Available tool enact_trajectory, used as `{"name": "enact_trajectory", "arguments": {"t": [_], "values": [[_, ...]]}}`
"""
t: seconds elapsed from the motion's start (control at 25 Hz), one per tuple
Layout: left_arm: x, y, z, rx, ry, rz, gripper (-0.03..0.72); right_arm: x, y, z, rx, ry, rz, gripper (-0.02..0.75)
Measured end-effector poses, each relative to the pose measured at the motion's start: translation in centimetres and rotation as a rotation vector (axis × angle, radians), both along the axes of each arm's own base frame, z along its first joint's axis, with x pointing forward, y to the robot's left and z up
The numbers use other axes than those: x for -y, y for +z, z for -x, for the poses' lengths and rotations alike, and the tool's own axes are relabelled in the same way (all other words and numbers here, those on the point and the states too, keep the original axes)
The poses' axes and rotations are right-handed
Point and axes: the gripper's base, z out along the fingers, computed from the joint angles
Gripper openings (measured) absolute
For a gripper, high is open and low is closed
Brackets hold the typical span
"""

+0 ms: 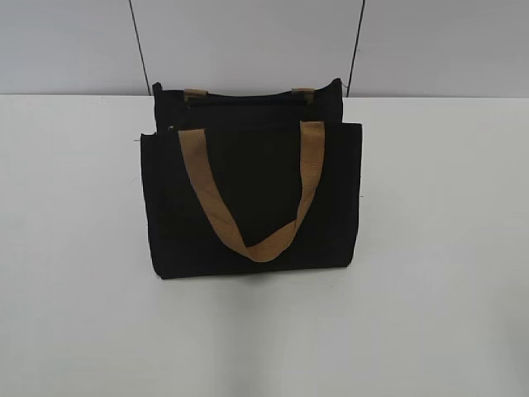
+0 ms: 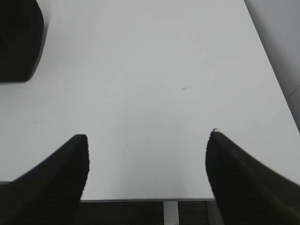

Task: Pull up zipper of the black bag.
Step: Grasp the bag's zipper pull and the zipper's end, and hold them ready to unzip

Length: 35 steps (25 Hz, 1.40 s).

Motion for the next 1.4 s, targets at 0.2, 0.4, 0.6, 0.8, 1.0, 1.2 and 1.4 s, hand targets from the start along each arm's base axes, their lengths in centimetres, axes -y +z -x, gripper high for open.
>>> {"name": "enact_trajectory", "arguments": {"t": [0.2,0.4,0.6,0.8,1.0,1.2,1.4], "values": [[0.0,0.0,0.0,0.0,0.0,0.0,0.237,0.0,0.0,0.0,0.0,0.0,0.0,0.589],[0.0,0.0,0.0,0.0,0.0,0.0,0.237,0.0,0.0,0.0,0.0,0.0,0.0,0.589],[0.0,0.0,0.0,0.0,0.0,0.0,0.237,0.0,0.0,0.0,0.0,0.0,0.0,0.589],[0.0,0.0,0.0,0.0,0.0,0.0,0.237,0.0,0.0,0.0,0.0,0.0,0.0,0.589],[0.0,0.4,0.0,0.026,0.0,-0.001,0.269,0.0,0.0,0.0,0.0,0.0,0.0,0.589],[0.0,4.1,-0.8,0.431,-0.007,-0.014,0.459,0.0,0.0,0.0,0.0,0.0,0.0,0.589],[0.0,4.8,-5.6,0.658,-0.02,-0.02,0.476,0.0,0.0,0.0,0.0,-0.001,0.0,0.589]]}}
